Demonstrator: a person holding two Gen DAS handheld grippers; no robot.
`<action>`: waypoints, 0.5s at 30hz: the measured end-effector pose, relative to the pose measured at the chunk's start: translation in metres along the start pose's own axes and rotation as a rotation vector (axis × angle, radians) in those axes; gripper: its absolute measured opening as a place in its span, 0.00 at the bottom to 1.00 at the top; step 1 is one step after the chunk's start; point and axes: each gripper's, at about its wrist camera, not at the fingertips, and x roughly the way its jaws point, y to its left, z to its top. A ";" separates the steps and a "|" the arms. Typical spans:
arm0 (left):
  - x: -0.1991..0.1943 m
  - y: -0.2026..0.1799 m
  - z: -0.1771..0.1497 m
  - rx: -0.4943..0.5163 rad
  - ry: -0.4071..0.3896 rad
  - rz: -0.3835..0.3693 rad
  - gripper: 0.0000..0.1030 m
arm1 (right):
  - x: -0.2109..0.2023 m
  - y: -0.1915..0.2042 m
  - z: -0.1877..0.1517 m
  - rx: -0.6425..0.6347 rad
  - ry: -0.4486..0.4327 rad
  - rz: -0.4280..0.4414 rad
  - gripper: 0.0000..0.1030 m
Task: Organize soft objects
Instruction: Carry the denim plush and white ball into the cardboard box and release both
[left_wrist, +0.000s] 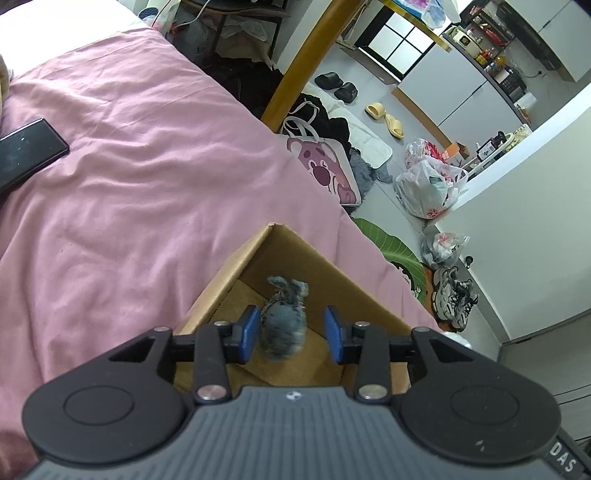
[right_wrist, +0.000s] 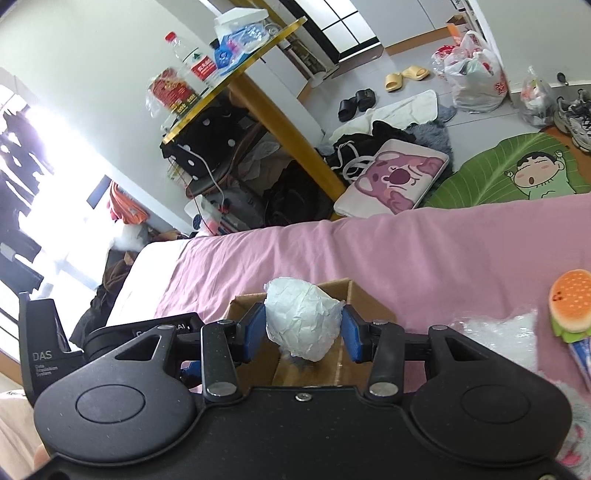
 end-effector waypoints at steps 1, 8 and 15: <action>-0.001 0.001 0.000 -0.004 -0.002 -0.003 0.37 | 0.002 0.002 0.000 -0.001 0.002 0.003 0.43; -0.008 0.005 0.002 -0.009 -0.030 0.011 0.47 | 0.000 0.009 0.000 -0.008 0.017 -0.007 0.48; -0.021 -0.007 0.000 0.036 -0.043 0.001 0.74 | -0.032 0.006 0.002 -0.027 0.014 -0.068 0.55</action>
